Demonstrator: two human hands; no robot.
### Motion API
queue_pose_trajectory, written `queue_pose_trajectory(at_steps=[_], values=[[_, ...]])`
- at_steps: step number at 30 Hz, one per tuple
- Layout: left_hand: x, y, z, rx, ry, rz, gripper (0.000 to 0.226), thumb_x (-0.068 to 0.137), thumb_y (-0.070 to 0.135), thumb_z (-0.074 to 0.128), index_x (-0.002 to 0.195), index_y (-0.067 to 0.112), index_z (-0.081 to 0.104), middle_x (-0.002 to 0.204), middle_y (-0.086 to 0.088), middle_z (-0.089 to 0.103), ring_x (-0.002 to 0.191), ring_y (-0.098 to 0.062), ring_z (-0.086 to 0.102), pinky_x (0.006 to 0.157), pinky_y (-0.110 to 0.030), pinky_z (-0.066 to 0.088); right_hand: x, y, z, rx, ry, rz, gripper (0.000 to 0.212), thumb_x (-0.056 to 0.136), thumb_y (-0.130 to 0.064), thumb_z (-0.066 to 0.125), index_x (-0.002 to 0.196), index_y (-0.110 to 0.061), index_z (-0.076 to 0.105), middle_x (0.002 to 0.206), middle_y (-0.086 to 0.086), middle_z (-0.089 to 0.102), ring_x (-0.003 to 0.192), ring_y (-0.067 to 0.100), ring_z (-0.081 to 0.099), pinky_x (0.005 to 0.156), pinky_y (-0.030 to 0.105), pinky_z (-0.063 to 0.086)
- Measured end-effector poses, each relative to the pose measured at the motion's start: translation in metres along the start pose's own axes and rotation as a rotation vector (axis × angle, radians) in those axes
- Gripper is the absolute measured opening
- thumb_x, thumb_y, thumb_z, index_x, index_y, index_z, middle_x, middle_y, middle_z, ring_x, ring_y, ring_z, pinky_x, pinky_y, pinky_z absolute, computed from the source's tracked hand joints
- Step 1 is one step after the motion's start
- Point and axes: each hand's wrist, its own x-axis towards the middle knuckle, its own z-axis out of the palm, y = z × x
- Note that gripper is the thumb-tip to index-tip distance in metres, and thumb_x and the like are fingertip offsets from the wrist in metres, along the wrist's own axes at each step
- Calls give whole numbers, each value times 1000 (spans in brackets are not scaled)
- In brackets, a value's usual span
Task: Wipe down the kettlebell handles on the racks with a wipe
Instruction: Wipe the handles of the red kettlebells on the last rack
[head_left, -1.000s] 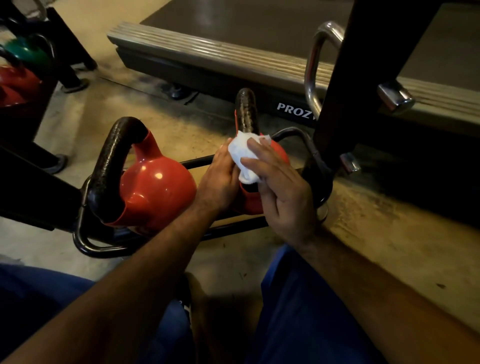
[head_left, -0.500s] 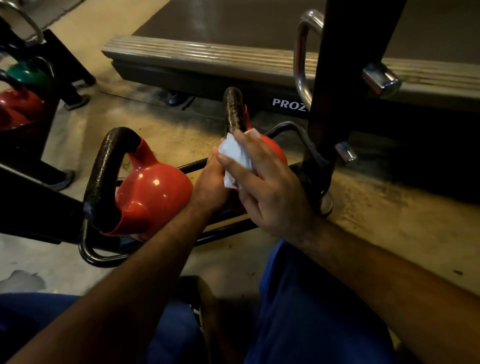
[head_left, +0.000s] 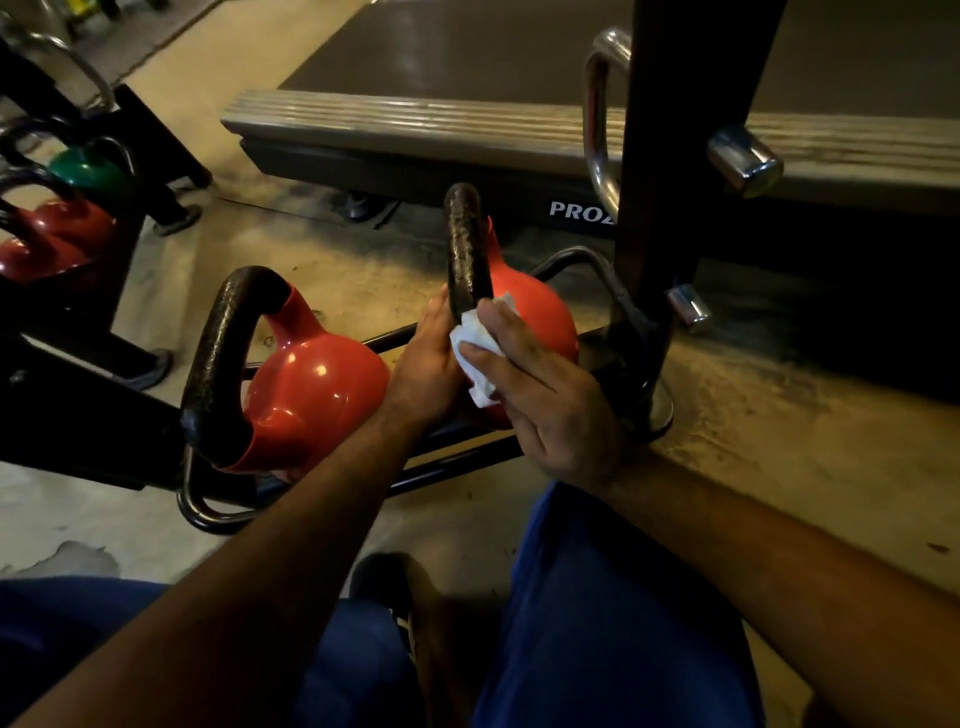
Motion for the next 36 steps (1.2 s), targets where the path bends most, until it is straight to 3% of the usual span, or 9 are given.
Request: queue_pose_trajectory(at_steps=[5, 10, 14, 18, 21, 27, 31, 33, 36], values=[[2, -6, 0, 16, 18, -93, 49, 96, -1, 50, 143, -7, 38, 146, -25, 44, 135, -38, 44, 111, -50, 39, 13, -13, 16, 213, 174, 154, 38, 89, 20, 50, 124, 10, 61, 149, 28, 45, 147, 36, 36, 117, 40, 36], [-7, 4, -1, -59, 16, -79, 74, 76, 25, 57, 144, 2, 40, 146, -19, 46, 135, -36, 45, 111, -52, 39, 0, -17, 19, 299, 223, 196, 34, 86, 21, 50, 114, 7, 63, 152, 22, 42, 145, 28, 40, 112, 39, 43], [-3, 2, -1, -143, 51, -21, 39, 87, 38, 59, 117, 14, 56, 114, -17, 60, 107, -41, 57, 96, -59, 47, -4, -10, 19, 288, 323, 297, 21, 89, 8, 49, 103, 2, 63, 124, 7, 66, 112, 7, 61, 87, 32, 55], [0, -5, 1, -203, 48, -8, 48, 89, 43, 62, 116, 3, 55, 108, -30, 56, 97, -42, 58, 90, -70, 45, -5, -16, 22, 293, 398, 394, 25, 91, 9, 52, 113, 2, 63, 106, -5, 63, 94, -1, 58, 81, 11, 45], [-1, -3, 4, -199, 26, -18, 53, 91, 44, 61, 122, 2, 54, 117, -36, 53, 109, -57, 51, 94, -73, 40, -3, -20, 21, 284, 393, 430, 33, 92, 11, 55, 122, 0, 61, 108, -6, 63, 97, 0, 60, 83, 11, 48], [-7, 13, -2, -196, 33, 3, 37, 84, 45, 59, 114, 23, 58, 110, -9, 60, 101, -19, 59, 93, -44, 50, 4, -42, 22, 373, 354, 497, 44, 103, -23, 45, 143, -6, 47, 134, -6, 53, 124, -16, 45, 98, 7, 39], [-5, 1, 1, -50, -20, 48, 59, 85, 30, 44, 125, -13, 49, 100, -2, 61, 91, 1, 59, 81, -7, 43, 10, -52, 30, 341, 322, 473, 49, 105, -15, 44, 153, -3, 35, 156, 9, 41, 146, 11, 37, 116, 21, 32], [-2, 4, 0, -124, -22, 66, 56, 91, 30, 47, 121, -17, 47, 91, -8, 60, 78, 6, 58, 70, -7, 45, 21, -49, 33, 322, 338, 511, 49, 105, -12, 45, 153, -4, 36, 154, 13, 45, 145, 15, 40, 115, 18, 33], [-3, 13, 1, -227, 27, 63, 81, 86, 67, 49, 137, 4, 46, 125, -16, 58, 112, -9, 58, 98, -28, 47, 48, -40, 33, 424, 424, 670, 44, 105, -19, 42, 147, -7, 48, 138, 14, 61, 131, 20, 56, 106, 31, 48]])
